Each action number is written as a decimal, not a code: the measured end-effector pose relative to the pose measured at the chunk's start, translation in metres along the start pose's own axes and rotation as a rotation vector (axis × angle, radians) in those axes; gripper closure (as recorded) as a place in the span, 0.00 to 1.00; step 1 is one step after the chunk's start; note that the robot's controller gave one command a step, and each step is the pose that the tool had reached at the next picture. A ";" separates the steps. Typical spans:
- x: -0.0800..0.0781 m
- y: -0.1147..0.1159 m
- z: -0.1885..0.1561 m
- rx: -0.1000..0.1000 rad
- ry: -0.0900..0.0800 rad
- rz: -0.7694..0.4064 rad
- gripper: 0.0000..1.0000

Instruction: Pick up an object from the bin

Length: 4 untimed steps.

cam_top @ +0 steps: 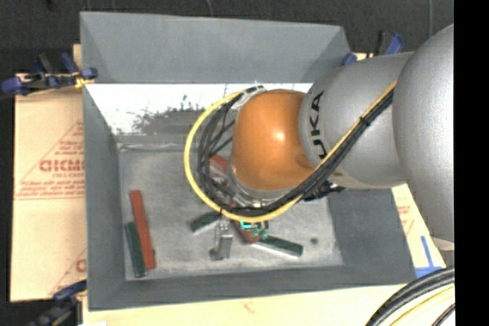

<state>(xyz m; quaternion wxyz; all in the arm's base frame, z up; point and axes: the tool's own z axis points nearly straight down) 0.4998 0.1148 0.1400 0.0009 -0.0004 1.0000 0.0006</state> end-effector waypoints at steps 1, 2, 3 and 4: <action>0.001 -0.013 0.070 0.000 0.000 0.047 1.00; 0.001 -0.013 0.070 0.000 0.000 0.049 0.00; 0.001 -0.013 0.070 0.000 0.000 0.049 0.00; 0.010 -0.036 0.070 -0.002 -0.001 -0.044 0.00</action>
Offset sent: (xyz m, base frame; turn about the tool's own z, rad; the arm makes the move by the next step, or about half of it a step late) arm 0.0000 0.0000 0.0000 0.0000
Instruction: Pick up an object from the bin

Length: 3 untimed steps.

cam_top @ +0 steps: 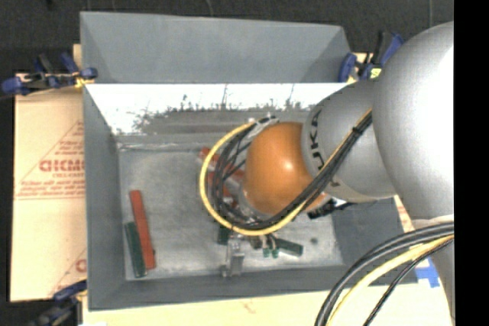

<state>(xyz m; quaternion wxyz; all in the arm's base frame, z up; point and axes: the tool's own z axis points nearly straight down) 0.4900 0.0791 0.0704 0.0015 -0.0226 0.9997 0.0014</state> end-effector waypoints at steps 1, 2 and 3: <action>0.000 -0.031 -0.021 0.004 0.002 -0.029 0.00; 0.012 -0.056 -0.009 0.002 -0.005 -0.037 0.00; 0.009 -0.100 -0.003 0.003 -0.011 -0.228 0.00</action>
Offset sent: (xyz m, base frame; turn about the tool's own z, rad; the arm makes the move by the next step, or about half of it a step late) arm -0.0177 -0.0696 -0.0004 -0.0552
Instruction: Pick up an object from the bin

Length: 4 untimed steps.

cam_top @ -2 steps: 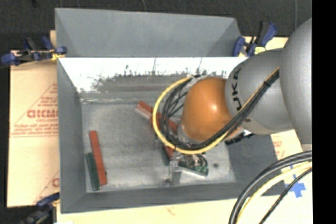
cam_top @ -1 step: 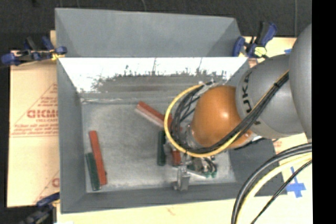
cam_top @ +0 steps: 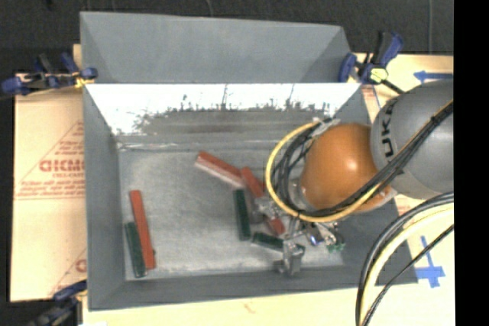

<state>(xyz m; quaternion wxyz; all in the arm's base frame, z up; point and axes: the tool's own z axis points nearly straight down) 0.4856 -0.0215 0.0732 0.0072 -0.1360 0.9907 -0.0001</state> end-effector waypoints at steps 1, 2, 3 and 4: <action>0.012 -0.048 -0.008 -0.002 0.007 -0.354 1.00; 0.012 -0.048 -0.008 -0.002 0.007 -0.353 1.00; -0.007 0.049 -0.118 -0.004 0.012 -0.229 1.00; -0.007 0.049 -0.118 -0.004 0.012 -0.228 1.00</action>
Offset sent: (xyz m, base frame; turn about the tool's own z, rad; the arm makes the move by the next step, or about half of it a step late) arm 0.0000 0.0000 0.0000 0.0000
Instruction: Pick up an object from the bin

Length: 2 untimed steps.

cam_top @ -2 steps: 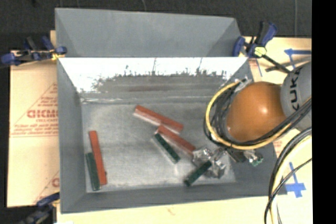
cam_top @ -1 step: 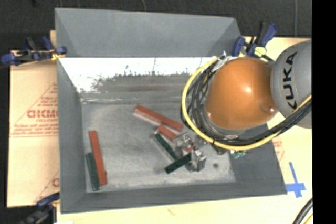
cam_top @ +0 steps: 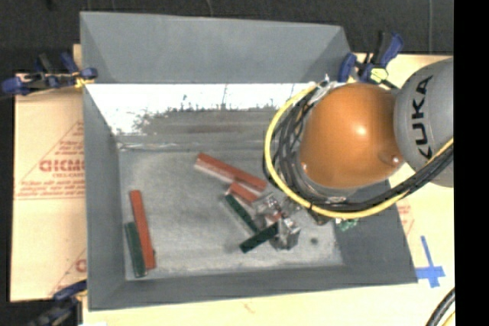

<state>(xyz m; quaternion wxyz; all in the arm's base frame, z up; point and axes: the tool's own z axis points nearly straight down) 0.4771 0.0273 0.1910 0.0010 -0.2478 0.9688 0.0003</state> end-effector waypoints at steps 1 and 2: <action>-0.040 0.021 0.030 0.002 -0.004 -0.064 1.00; -0.032 0.016 -0.010 -0.004 0.007 -0.068 1.00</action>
Offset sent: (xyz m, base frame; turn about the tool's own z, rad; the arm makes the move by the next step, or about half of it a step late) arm 0.0154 0.0011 0.0960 -0.0512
